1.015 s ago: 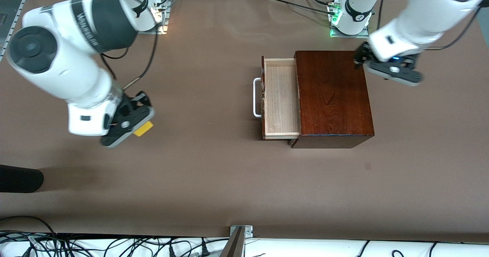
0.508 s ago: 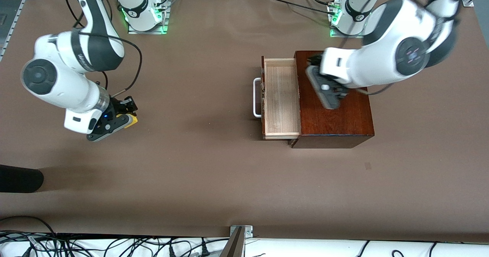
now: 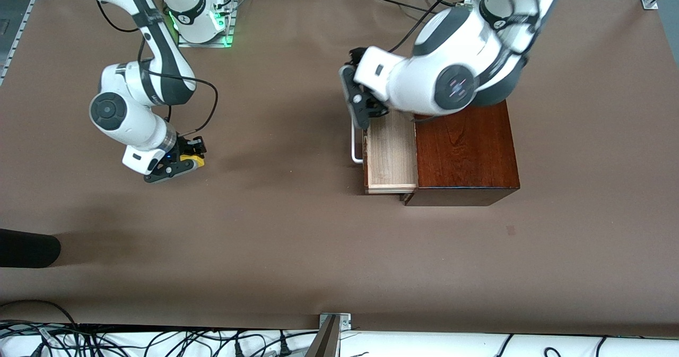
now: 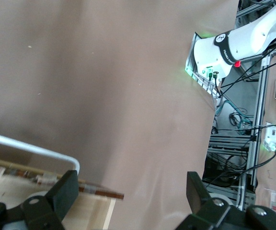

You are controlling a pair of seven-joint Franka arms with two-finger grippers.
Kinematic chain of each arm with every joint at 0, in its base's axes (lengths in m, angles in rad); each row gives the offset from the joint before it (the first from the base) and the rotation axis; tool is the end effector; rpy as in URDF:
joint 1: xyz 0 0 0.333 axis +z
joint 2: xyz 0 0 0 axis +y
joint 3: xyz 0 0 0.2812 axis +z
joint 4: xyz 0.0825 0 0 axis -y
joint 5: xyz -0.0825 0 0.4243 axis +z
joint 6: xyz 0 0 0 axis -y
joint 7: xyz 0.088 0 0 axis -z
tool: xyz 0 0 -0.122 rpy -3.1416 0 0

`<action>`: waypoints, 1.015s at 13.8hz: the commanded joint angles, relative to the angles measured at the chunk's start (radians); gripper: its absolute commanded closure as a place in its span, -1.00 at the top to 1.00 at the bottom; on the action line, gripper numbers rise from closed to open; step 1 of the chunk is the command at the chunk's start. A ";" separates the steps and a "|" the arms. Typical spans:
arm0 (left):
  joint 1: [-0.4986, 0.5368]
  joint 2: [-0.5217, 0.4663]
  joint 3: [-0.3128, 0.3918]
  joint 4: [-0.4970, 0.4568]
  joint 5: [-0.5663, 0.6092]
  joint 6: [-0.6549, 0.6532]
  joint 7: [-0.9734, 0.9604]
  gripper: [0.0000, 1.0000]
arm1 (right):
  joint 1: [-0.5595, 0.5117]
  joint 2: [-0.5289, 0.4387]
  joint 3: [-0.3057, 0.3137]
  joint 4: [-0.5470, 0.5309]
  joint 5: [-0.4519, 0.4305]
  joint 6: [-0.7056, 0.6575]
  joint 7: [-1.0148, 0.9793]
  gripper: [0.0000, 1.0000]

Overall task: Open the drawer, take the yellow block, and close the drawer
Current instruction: 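Set the block on the table while the left gripper pushes the drawer shut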

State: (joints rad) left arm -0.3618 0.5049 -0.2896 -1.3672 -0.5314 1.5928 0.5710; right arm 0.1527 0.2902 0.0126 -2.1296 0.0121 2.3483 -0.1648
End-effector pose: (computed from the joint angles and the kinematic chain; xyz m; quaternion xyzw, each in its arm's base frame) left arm 0.5341 -0.4449 0.3867 0.7935 -0.4982 -0.1357 0.3221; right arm 0.5728 0.0961 0.1869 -0.9865 -0.1597 0.0357 0.0060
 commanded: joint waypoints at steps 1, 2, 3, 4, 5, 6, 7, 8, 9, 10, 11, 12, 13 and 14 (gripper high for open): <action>-0.048 0.118 0.009 0.091 0.052 -0.021 0.027 1.00 | -0.041 0.026 0.020 -0.058 0.022 0.087 0.039 -1.00; -0.060 0.145 0.009 0.108 0.066 -0.017 0.062 1.00 | -0.042 0.032 0.020 -0.076 0.022 0.109 0.085 -1.00; -0.074 0.162 0.013 0.112 0.071 0.005 0.117 1.00 | -0.042 0.038 0.020 -0.091 0.022 0.123 0.105 -1.00; -0.091 0.175 0.015 0.111 0.092 0.042 0.188 1.00 | -0.044 0.055 0.020 -0.095 0.022 0.137 0.108 -1.00; -0.115 0.178 0.012 0.106 0.153 0.074 0.241 1.00 | -0.050 0.073 0.020 -0.095 0.022 0.150 0.110 -1.00; -0.150 0.185 0.012 0.106 0.241 0.110 0.271 1.00 | -0.053 0.090 0.020 -0.095 0.022 0.169 0.110 -1.00; -0.196 0.195 0.010 0.105 0.346 0.134 0.283 1.00 | -0.064 0.105 0.020 -0.095 0.022 0.181 0.110 -1.00; -0.230 0.202 0.010 0.105 0.431 0.142 0.289 1.00 | -0.067 0.116 0.020 -0.095 0.022 0.184 0.110 -1.00; -0.244 0.207 0.010 0.100 0.482 0.144 0.288 1.00 | -0.067 0.119 0.018 -0.095 0.022 0.187 0.108 -1.00; -0.247 0.210 0.013 0.097 0.522 0.144 0.288 1.00 | -0.067 0.119 0.018 -0.093 0.020 0.186 0.108 -0.92; -0.264 0.210 0.012 0.085 0.569 0.144 0.287 1.00 | -0.067 0.118 0.018 -0.092 0.020 0.187 0.108 0.24; -0.273 0.208 0.013 0.080 0.605 0.142 0.286 1.00 | -0.067 0.109 0.014 -0.090 0.020 0.183 0.105 0.99; -0.272 0.208 0.013 0.077 0.628 0.138 0.285 1.00 | -0.067 0.089 0.014 -0.084 0.020 0.178 0.108 1.00; -0.267 0.208 0.018 0.063 0.637 0.133 0.285 1.00 | -0.067 0.055 0.013 -0.081 0.020 0.169 0.100 1.00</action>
State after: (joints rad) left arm -0.6302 0.7104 -0.2856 -1.3025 0.0668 1.7379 0.8247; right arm 0.1033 0.4019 0.0132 -2.2088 0.0207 2.5266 -0.0599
